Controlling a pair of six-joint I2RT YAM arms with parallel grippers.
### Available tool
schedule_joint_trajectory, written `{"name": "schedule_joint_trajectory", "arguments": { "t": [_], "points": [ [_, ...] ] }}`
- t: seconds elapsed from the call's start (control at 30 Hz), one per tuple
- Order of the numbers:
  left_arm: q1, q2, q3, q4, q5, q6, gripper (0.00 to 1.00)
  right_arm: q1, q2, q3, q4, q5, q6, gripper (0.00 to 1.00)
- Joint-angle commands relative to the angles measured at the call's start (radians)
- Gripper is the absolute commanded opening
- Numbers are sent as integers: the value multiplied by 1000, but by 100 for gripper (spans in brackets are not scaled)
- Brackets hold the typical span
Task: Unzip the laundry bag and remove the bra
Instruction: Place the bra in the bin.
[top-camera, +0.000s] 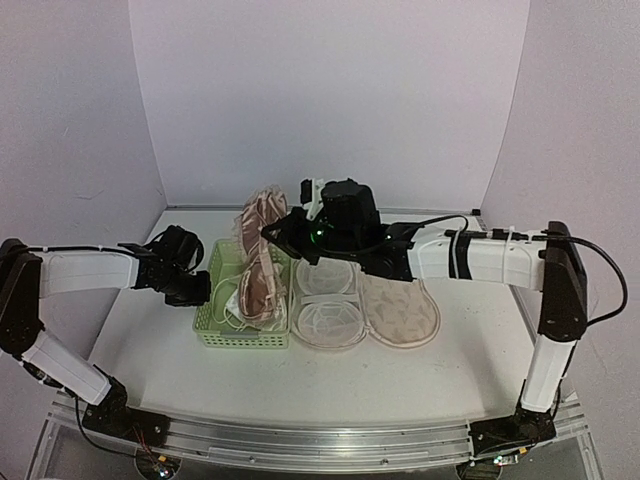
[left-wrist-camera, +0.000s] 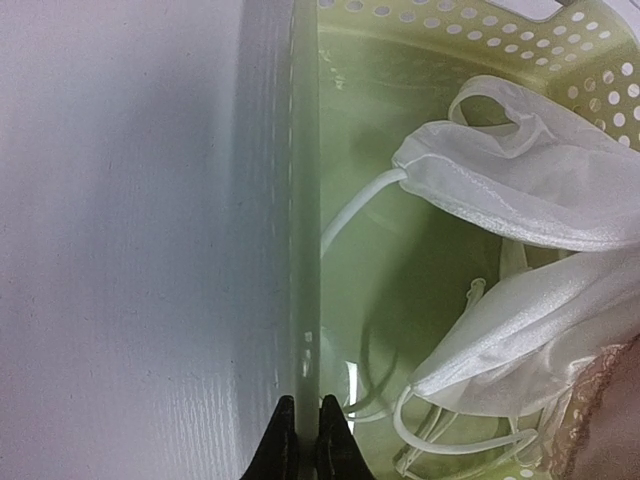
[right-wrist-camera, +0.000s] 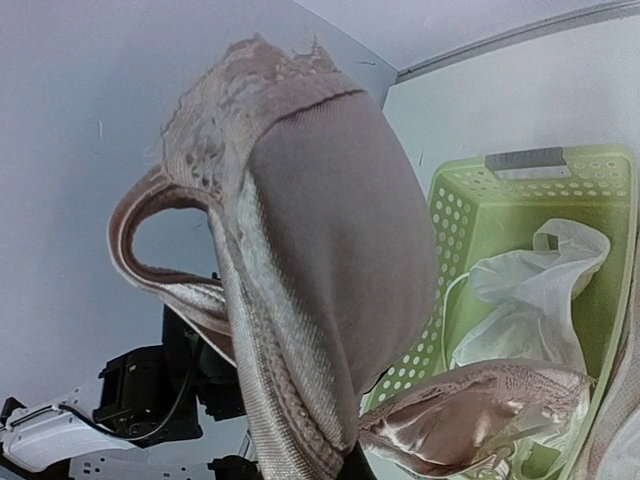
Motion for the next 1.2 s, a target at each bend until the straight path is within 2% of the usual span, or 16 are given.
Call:
{"name": "schedule_joint_trajectory", "arguments": {
  "t": [0.0, 0.4, 0.7, 0.87, 0.93, 1.1, 1.17],
  "points": [
    [-3, -44, -13, 42, 5, -2, 0, 7, 69, 85, 44, 14, 34, 0],
    [-3, -58, -26, 43, 19, 3, 0, 3, 330, 249, 26, 59, 45, 0],
    [-3, -63, -26, 42, 36, 0, 0, -33, 446, 251, 26, 20, 115, 0],
    [-3, -60, -25, 43, 40, -2, 0, -58, 489, 244, 28, -29, 151, 10],
    [-3, -57, -23, 42, 39, -2, 0, -64, 490, 238, 29, -40, 160, 20],
    [-3, -55, -18, 42, 24, -8, 0, -71, 429, 184, 43, -55, 155, 36],
    [-2, -52, -18, 40, 15, -13, 0, -71, 393, 160, 47, -56, 146, 47]
  ]
}}
